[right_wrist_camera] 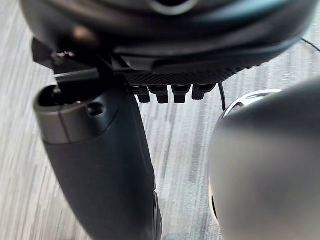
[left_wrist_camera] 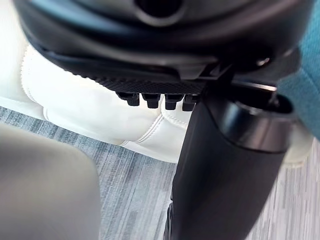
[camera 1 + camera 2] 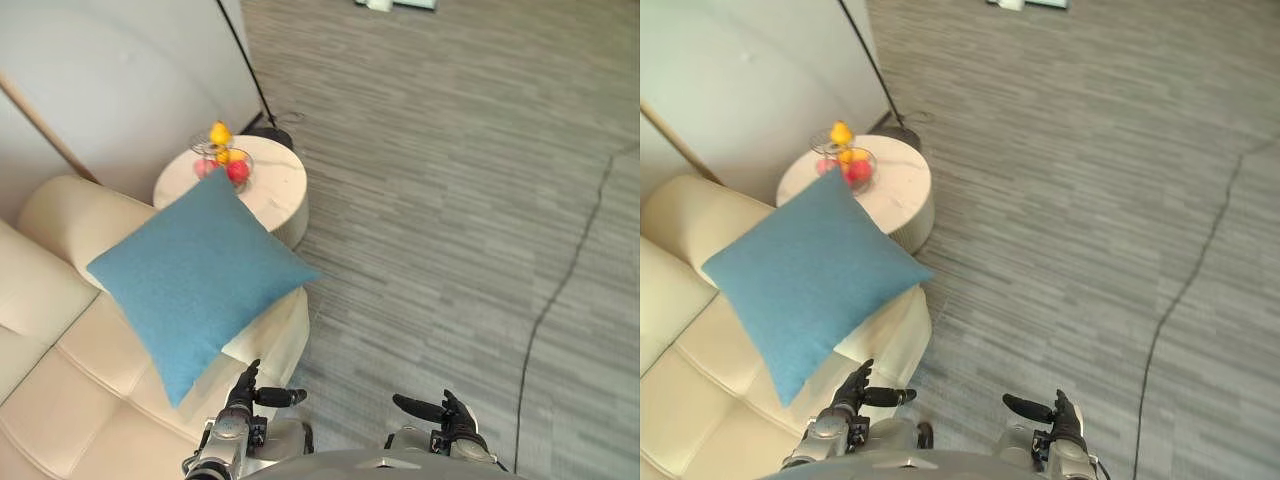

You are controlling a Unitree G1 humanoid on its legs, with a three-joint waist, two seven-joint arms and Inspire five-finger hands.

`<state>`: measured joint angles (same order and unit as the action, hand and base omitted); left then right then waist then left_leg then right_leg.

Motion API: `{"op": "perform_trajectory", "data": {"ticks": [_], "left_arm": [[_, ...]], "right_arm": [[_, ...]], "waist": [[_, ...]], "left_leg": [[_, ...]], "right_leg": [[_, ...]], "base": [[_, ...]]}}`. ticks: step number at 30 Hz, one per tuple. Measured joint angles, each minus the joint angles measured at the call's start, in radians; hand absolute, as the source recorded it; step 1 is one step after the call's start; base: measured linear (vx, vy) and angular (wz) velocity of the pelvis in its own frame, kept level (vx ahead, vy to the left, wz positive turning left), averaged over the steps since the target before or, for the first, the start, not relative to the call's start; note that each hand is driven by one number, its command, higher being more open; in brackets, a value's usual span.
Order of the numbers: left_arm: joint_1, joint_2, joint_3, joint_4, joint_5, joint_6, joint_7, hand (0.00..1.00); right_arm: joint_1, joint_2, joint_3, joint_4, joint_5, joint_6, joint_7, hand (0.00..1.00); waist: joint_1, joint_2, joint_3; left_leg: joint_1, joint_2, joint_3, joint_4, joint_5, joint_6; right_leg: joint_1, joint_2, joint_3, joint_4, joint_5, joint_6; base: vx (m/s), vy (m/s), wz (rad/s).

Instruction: Pick up cushions and gather them together orderly.

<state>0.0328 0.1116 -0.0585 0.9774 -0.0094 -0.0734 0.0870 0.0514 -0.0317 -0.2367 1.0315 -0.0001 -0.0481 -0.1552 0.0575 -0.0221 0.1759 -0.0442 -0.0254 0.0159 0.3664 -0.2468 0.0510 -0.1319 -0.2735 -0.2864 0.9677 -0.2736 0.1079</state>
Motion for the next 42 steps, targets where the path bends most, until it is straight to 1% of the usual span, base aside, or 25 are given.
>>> {"op": "perform_trajectory", "data": {"ticks": [1, 3, 4, 5, 6, 7, 9, 10, 11, 14, 15, 16, 18, 20, 21, 23, 25, 30, 34, 36, 37, 38, 40, 41, 42], "left_arm": [[-0.004, -0.006, 0.007, 0.0, -0.001, 0.0, 0.004, 1.0], [0.0, -0.018, 0.023, 0.0, -0.001, 0.001, 0.009, 1.0], [0.0, -0.03, 0.043, 0.0, -0.001, 0.001, 0.014, 1.0], [-0.002, -0.035, 0.047, -0.008, -0.001, -0.001, 0.02, 1.0], [-0.004, -0.034, 0.051, -0.011, -0.001, -0.002, 0.022, 1.0], [-0.003, -0.051, 0.081, -0.015, -0.001, -0.004, 0.023, 1.0], [0.003, -0.062, 0.084, -0.014, 0.003, -0.002, 0.014, 1.0], [0.003, -0.062, 0.084, -0.014, 0.003, -0.002, 0.013, 1.0], [0.003, -0.077, 0.086, -0.015, 0.006, -0.002, 0.012, 1.0], [-0.002, -0.102, 0.085, -0.04, 0.01, -0.004, 0.01, 1.0], [-0.004, -0.113, 0.083, -0.054, 0.01, -0.004, 0.003, 1.0], [-0.005, -0.115, 0.081, -0.056, 0.01, -0.004, 0.001, 1.0], [-0.007, -0.121, 0.07, -0.057, 0.012, -0.004, -0.005, 1.0], [-0.011, -0.119, 0.063, -0.052, 0.02, -0.004, -0.006, 1.0], [-0.013, -0.117, 0.063, -0.049, 0.02, -0.004, -0.006, 1.0], [-0.017, -0.103, 0.048, -0.036, 0.02, -0.004, -0.005, 1.0], [-0.015, -0.076, 0.023, -0.008, 0.021, -0.004, -0.006, 1.0], [0.004, -0.026, 0.023, 0.04, 0.021, -0.003, -0.006, 1.0], [0.005, -0.005, 0.026, 0.057, 0.019, -0.002, -0.006, 1.0], [0.007, 0.0, 0.024, 0.057, 0.019, -0.003, -0.007, 1.0], [0.008, -0.001, 0.024, 0.057, 0.018, -0.003, -0.006, 1.0], [0.008, -0.001, 0.025, 0.057, 0.018, -0.004, -0.004, 1.0], [0.004, -0.002, 0.028, 0.057, 0.018, -0.004, -0.001, 1.0], [0.004, -0.001, 0.028, 0.057, 0.017, -0.004, 0.001, 1.0], [0.002, 0.006, 0.028, 0.058, 0.019, -0.005, 0.0, 1.0]], "right_arm": [[0.001, 0.0, 0.005, -0.013, 0.0, -0.001, 0.0, 1.0], [0.002, 0.0, 0.012, -0.03, 0.001, -0.003, 0.0, 1.0], [0.002, 0.001, 0.014, -0.041, 0.002, -0.007, 0.0, 1.0], [0.009, 0.005, 0.018, -0.052, 0.002, -0.008, -0.003, 1.0], [0.013, 0.007, 0.019, -0.056, 0.006, -0.008, -0.002, 1.0], [0.014, 0.004, 0.006, -0.055, 0.007, -0.002, -0.005, 1.0], [0.024, 0.008, -0.009, -0.069, 0.006, -0.005, -0.008, 1.0], [0.024, 0.009, -0.009, -0.069, 0.006, -0.004, -0.008, 1.0], [0.033, 0.01, -0.015, -0.076, 0.013, 0.001, -0.008, 1.0], [0.049, 0.016, -0.017, -0.082, 0.021, 0.0, -0.008, 1.0], [0.052, 0.019, -0.017, -0.083, 0.023, 0.0, -0.008, 1.0], [0.052, 0.02, -0.017, -0.084, 0.023, 0.0, -0.008, 1.0], [0.052, 0.025, -0.017, -0.097, 0.024, -0.003, -0.006, 1.0], [0.052, 0.025, -0.018, -0.1, 0.025, -0.006, -0.002, 1.0], [0.052, 0.025, -0.018, -0.1, 0.027, -0.006, -0.001, 1.0], [0.054, 0.029, -0.02, -0.094, 0.032, -0.004, 0.002, 1.0], [0.055, 0.03, -0.02, -0.079, 0.033, -0.004, 0.003, 1.0], [0.06, 0.03, -0.022, -0.033, 0.03, 0.002, 0.003, 1.0], [0.05, 0.027, -0.024, -0.019, 0.022, 0.002, 0.004, 1.0], [0.047, 0.029, -0.019, -0.015, 0.021, 0.002, 0.008, 1.0], [0.046, 0.029, -0.019, -0.015, 0.021, 0.002, 0.01, 1.0], [0.045, 0.029, -0.017, -0.015, 0.021, -0.001, 0.016, 1.0], [0.043, 0.029, -0.016, -0.015, 0.023, -0.002, 0.017, 1.0], [0.043, 0.029, -0.015, -0.014, 0.022, -0.002, 0.017, 1.0], [0.049, 0.03, -0.013, -0.013, 0.022, -0.004, 0.019, 1.0]], "waist": [[-0.001, 0.003, 0.0], [-0.002, 0.017, -0.004], [-0.003, 0.023, -0.004], [-0.008, 0.007, -0.008], [-0.008, -0.006, -0.007], [0.004, 0.021, -0.01], [0.009, 0.029, -0.015], [0.009, 0.03, -0.016], [0.008, 0.043, -0.023], [0.005, 0.04, -0.022], [0.005, 0.039, -0.022], [0.004, 0.039, -0.022], [-0.001, 0.032, -0.025], [-0.004, 0.027, -0.03], [-0.005, 0.025, -0.031], [-0.007, 0.02, -0.042], [-0.007, 0.016, -0.056], [-0.009, -0.007, -0.083], [-0.011, -0.017, -0.077], [-0.014, -0.033, -0.078], [-0.017, -0.03, -0.076], [-0.024, -0.023, -0.073], [-0.028, -0.022, -0.073], [-0.03, -0.024, -0.074], [-0.032, -0.045, -0.086]], "left_leg": [[0.034, 0.012, -0.034, -0.024, 0.0, 0.0], [0.045, 0.034, -0.078, -0.037, -0.003, -0.007], [0.044, 0.047, -0.113, -0.037, -0.008, -0.018], [0.029, 0.048, -0.177, -0.019, -0.025, -0.058], [0.018, 0.041, -0.197, -0.003, -0.037, -0.077], [0.005, 0.06, -0.23, 0.024, -0.051, -0.106], [0.008, 0.074, -0.283, 0.003, -0.04, -0.127], [0.008, 0.077, -0.288, 0.001, -0.037, -0.132], [-0.008, 0.1, -0.299, -0.006, -0.016, -0.166], [-0.049, 0.143, -0.238, 0.024, 0.022, -0.184], [-0.084, 0.174, -0.117, 0.064, 0.029, -0.17], [-0.09, 0.181, -0.076, 0.072, 0.031, -0.166], [-0.108, 0.221, 0.159, 0.07, 0.04, -0.117], [-0.111, 0.228, 0.278, 0.04, 0.057, -0.085], [-0.112, 0.223, 0.297, 0.026, 0.065, -0.077], [-0.111, 0.19, 0.305, -0.031, 0.09, -0.066], [-0.095, 0.147, 0.285, -0.104, 0.136, -0.076], [-0.025, 0.077, 0.262, -0.226, 0.185, -0.059], [-0.003, 0.049, 0.22, -0.221, 0.177, -0.045], [0.016, 0.032, 0.182, -0.221, 0.169, -0.033], [0.02, 0.033, 0.17, -0.223, 0.167, -0.031], [0.021, 0.041, 0.136, -0.224, 0.163, -0.024], [0.019, 0.043, 0.097, -0.226, 0.162, -0.028], [0.015, 0.039, 0.078, -0.226, 0.161, -0.045], [0.003, 0.019, 0.065, -0.222, 0.16, -0.054]], "right_leg": [[-0.036, 0.039, 0.021, -0.05, -0.025, -0.027], [-0.086, 0.1, 0.074, -0.148, -0.035, -0.036], [-0.114, 0.144, 0.137, -0.229, -0.034, -0.035], [-0.131, 0.2, 0.292, -0.421, -0.008, -0.008], [-0.128, 0.2, 0.315, -0.449, 0.042, -0.001], [-0.107, 0.217, 0.271, -0.433, 0.044, -0.047], [-0.099, 0.22, 0.234, -0.396, -0.004, -0.085], [-0.096, 0.218, 0.223, -0.395, -0.007, -0.087], [-0.072, 0.218, 0.153, -0.406, -0.01, -0.092], [0.003, 0.212, 0.028, -0.463, -0.009, -0.095], [0.039, 0.206, -0.046, -0.489, -0.007, -0.104], [0.048, 0.202, -0.064, -0.496, -0.008, -0.108], [0.077, 0.181, -0.135, -0.528, -0.009, -0.117], [0.081, 0.151, -0.172, -0.547, -0.009, -0.116], [0.081, 0.14, -0.182, -0.554, -0.006, -0.111], [0.082, 0.116, -0.202, -0.584, 0.013, -0.085], [0.094, 0.105, -0.204, -0.627, 0.045, -0.07], [0.121, 0.071, -0.199, -0.636, 0.059, -0.062], [0.096, 0.012, -0.181, -0.475, 0.059, -0.061], [0.048, -0.013, -0.092, -0.329, 0.077, -0.073], [0.029, -0.008, -0.055, -0.296, 0.085, -0.077], [0.016, 0.034, 0.036, -0.314, 0.041, -0.062], [0.003, 0.087, 0.117, -0.397, 0.016, -0.06], [0.01, 0.113, 0.156, -0.492, 0.027, -0.054], [0.011, 0.111, 0.17, -0.594, 0.083, -0.04]], "base": [[0.33, -0.141, 0.94], [0.29, -0.213, 0.73], [0.25, -0.282, 1.29], [0.28, -0.4, 1.37], [0.16, -0.292, 1.46], [0.2, -0.361, 0.87], [0.18, -0.372, 0.93], [0.14, -0.384, 1.18], [0.12, -0.327, 1.16], [0.07, -0.222, 1.42], [-0.01, -0.141, 1.32], [-0.02, -0.072, 1.23], [-0.03, 0.016, 0.98], [-0.02, 0.11, 0.74], [-0.02, 0.179, 0.58], [0.0, 0.156, 0.43], [0.06, 0.182, 0.3], [0.08, 0.121, 0.28], [0.05, 0.074, 0.33], [0.04, 0.041, 0.48], [0.01, -0.013, 0.63], [0.0, -0.038, 0.65], [0.0, -0.071, 0.67], [0.01, -0.139, 0.6], [0.03, -0.16, 0.55]]}}
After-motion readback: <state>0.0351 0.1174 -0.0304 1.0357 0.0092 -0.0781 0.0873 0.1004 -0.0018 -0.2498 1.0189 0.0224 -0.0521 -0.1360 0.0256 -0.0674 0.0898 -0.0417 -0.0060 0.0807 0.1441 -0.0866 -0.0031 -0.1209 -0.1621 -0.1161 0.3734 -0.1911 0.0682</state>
